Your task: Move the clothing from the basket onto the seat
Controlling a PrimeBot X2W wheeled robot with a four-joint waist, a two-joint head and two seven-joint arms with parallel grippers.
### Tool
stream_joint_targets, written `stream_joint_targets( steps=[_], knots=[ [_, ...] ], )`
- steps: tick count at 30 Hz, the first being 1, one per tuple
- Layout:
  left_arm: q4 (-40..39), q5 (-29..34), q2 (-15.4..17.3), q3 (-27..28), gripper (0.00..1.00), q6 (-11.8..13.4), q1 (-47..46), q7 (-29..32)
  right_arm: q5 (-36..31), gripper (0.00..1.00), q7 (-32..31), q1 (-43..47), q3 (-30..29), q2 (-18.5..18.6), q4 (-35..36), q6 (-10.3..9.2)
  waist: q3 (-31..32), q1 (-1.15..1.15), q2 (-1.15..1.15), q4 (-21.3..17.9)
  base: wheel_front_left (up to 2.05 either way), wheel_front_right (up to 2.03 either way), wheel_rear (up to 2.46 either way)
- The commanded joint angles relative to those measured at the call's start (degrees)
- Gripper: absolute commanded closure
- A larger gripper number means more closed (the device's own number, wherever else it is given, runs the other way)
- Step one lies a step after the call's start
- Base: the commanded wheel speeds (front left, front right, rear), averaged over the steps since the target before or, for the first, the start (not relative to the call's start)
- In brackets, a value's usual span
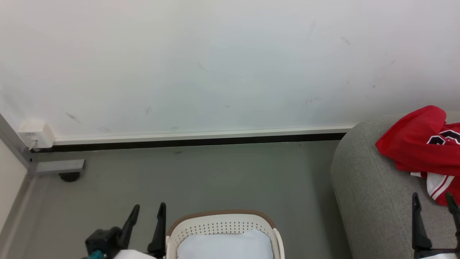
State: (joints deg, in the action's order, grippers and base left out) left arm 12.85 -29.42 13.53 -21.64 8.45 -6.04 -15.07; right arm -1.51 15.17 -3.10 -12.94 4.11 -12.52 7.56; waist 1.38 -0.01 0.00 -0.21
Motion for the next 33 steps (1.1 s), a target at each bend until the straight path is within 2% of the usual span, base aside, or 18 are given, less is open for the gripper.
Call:
stream_joint_targets(
  steps=[1, 8, 16, 25, 33],
  knots=[
    [-0.3, 1.7, -0.6, 2.2, 0.00, -0.9, 1.9, -0.1, -0.9, 0.00, 0.0, 1.5, 1.0, -0.2, 0.6, -0.15, 0.5, 0.01, 0.00, 0.5, 0.00, 0.00, 0.00],
    [0.9, 7.2, -4.0, 9.3, 0.00, -5.5, 5.6, -0.1, -1.4, 0.00, 0.0, 4.5, 5.1, -1.1, 0.8, -0.15, 1.3, 0.01, 0.00, 0.7, 0.00, 0.00, 0.00],
    [5.0, 12.1, -7.2, 13.7, 0.00, -10.5, 6.8, -0.1, 1.5, 0.00, 0.0, 5.8, 9.6, -1.1, -0.9, -0.15, 1.3, 0.01, 0.00, 0.1, 0.00, 0.00, 0.00],
    [6.4, 15.6, -9.2, 17.0, 0.00, -13.8, 6.9, -0.1, 1.9, 0.00, 0.0, 4.9, 10.6, -1.2, -1.4, -0.15, 1.2, 0.01, 0.00, 0.1, 0.00, 0.00, 0.00],
    [7.0, 16.4, -10.0, 17.1, 0.00, -15.2, 6.7, -0.1, 2.8, 0.00, 0.0, 4.6, 10.7, -1.2, -1.7, -0.15, 1.1, 0.01, 0.00, -0.3, 0.00, 0.00, 0.00]
  ],
)
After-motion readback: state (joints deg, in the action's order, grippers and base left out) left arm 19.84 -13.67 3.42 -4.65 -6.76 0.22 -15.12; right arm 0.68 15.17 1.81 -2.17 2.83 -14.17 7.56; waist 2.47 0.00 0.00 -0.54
